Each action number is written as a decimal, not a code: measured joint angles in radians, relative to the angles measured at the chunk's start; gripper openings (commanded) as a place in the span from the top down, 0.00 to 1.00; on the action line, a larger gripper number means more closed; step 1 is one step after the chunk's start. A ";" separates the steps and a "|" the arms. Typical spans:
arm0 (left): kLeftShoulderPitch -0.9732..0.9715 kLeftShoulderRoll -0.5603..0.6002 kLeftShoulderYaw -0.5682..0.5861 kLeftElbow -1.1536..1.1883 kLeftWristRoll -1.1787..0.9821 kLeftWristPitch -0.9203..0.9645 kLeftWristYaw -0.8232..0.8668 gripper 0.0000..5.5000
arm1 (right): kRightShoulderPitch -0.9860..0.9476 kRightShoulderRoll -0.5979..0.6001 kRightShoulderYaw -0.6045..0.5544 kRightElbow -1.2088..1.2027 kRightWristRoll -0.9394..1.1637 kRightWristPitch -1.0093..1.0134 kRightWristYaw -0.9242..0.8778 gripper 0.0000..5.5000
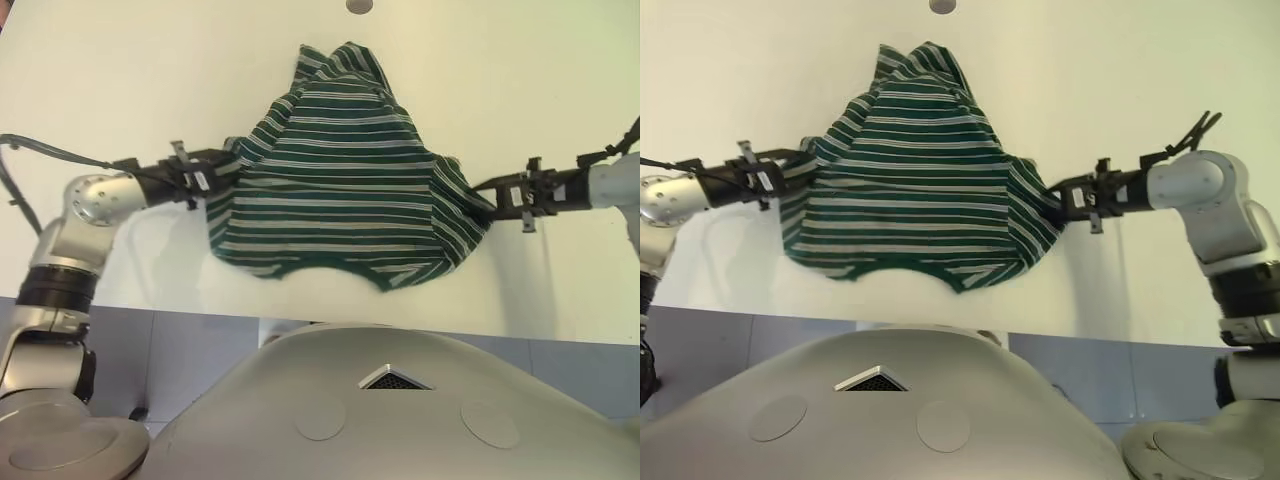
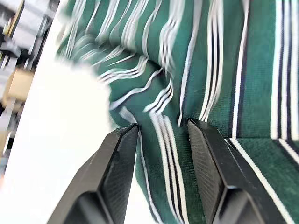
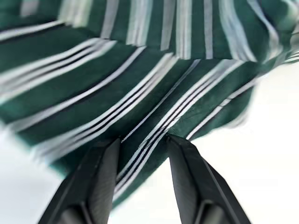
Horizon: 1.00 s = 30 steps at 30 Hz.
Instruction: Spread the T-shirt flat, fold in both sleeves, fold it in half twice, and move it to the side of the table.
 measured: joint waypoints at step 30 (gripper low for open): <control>0.066 -0.248 -0.213 -0.610 -0.274 0.458 -0.242 0.65 | -0.358 0.600 0.164 0.195 -0.113 0.187 -0.443 0.67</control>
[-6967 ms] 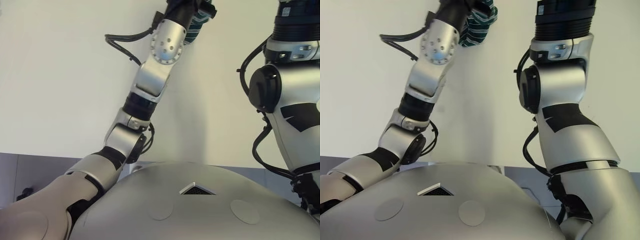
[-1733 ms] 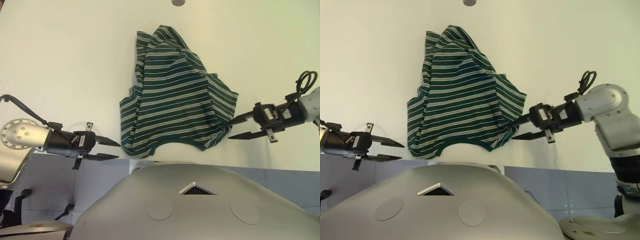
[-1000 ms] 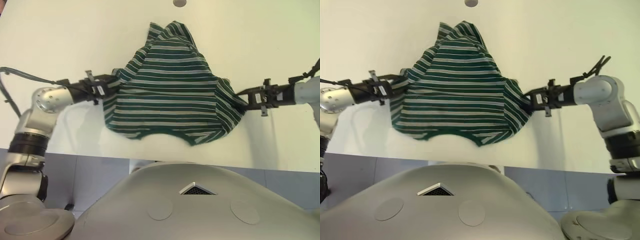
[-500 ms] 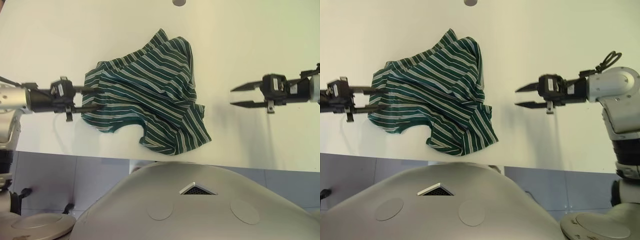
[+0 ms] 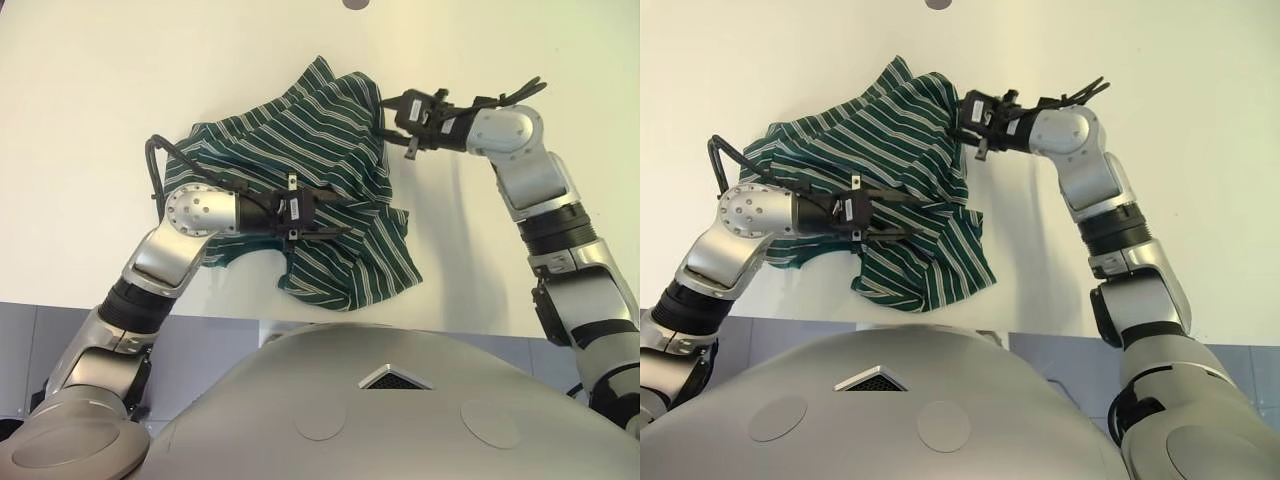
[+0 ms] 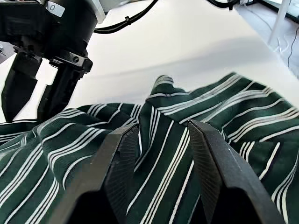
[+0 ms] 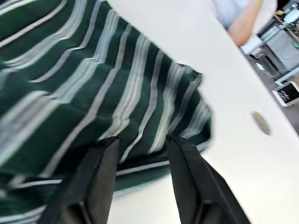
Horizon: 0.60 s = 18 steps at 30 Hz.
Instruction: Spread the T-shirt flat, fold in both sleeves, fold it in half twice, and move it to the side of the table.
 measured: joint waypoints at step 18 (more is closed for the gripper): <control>0.006 -0.087 -0.070 0.078 0.149 -0.060 0.109 0.65 | -0.613 0.302 0.023 0.897 -0.323 -0.416 -0.715 0.67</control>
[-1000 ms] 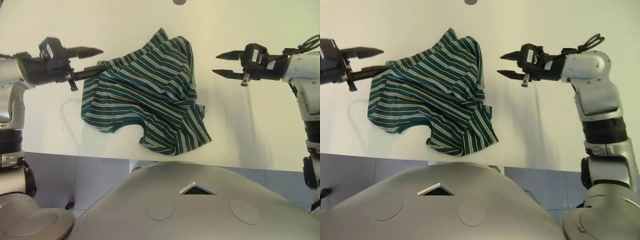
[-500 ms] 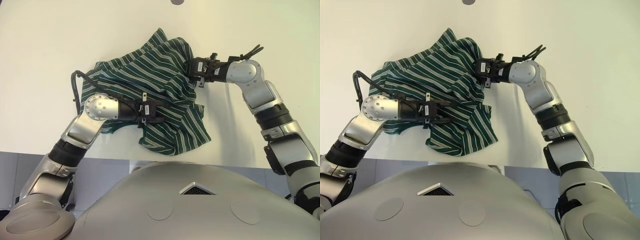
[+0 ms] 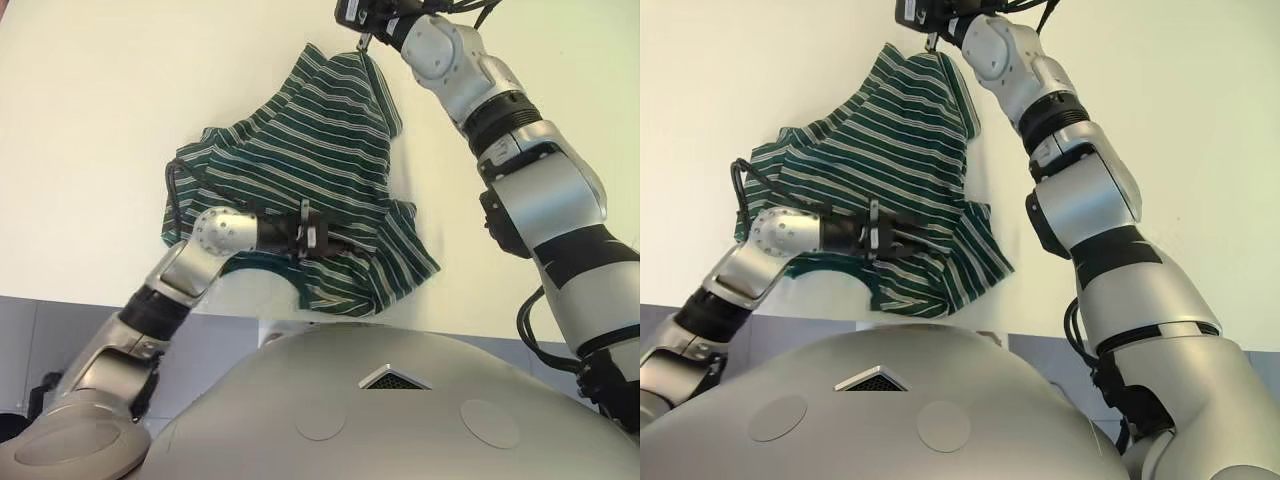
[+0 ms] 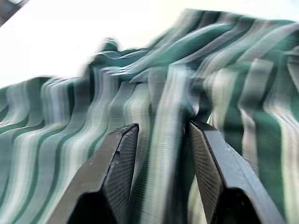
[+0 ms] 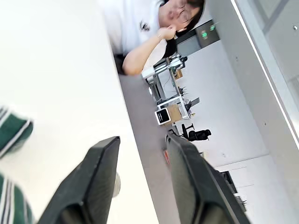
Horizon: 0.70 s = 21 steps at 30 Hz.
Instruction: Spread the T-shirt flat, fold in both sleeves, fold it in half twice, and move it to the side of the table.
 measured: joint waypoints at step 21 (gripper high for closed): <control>-0.487 -0.066 0.478 0.316 -0.391 0.240 0.094 0.65 | 0.768 -0.305 0.110 -1.139 0.209 0.345 0.740 0.67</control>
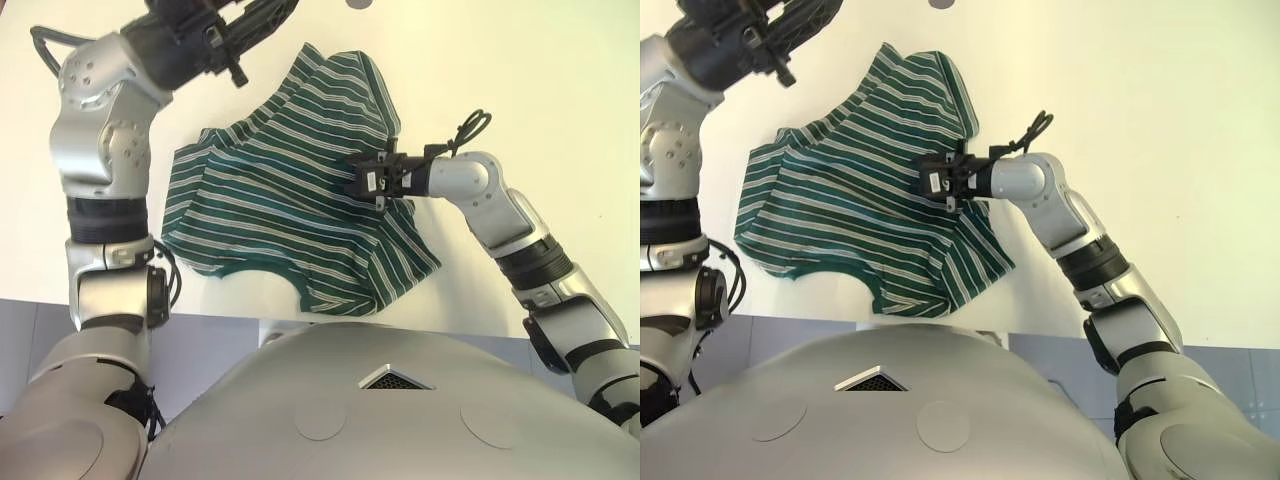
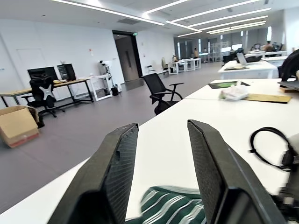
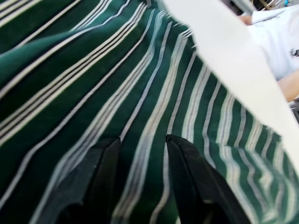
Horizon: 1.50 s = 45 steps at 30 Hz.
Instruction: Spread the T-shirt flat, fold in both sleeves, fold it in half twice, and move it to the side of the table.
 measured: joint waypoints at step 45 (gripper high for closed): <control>-0.110 -0.043 0.014 0.725 0.308 -0.398 -0.010 0.65 | -0.320 0.070 -0.254 0.230 0.093 0.188 -0.195 0.67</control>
